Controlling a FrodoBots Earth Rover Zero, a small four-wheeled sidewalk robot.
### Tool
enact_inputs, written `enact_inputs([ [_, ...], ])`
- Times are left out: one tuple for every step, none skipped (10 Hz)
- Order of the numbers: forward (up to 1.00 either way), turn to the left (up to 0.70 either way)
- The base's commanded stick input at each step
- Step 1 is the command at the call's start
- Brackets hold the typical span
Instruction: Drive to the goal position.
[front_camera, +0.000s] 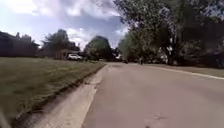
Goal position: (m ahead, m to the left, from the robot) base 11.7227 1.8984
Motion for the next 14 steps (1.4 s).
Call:
enact_inputs([
  [1.0,0.0],
  [1.0,0.0],
  [1.0,0.0],
  [1.0,0.0],
  [1.0,0.0],
  [1.0,0.0],
  [1.0,0.0],
  [1.0,0.0],
  [1.0,0.0],
  [1.0,0.0],
  [1.0,0.0],
  [1.0,0.29],
  [1.0,0.28],
  [1.0,0.22],
])
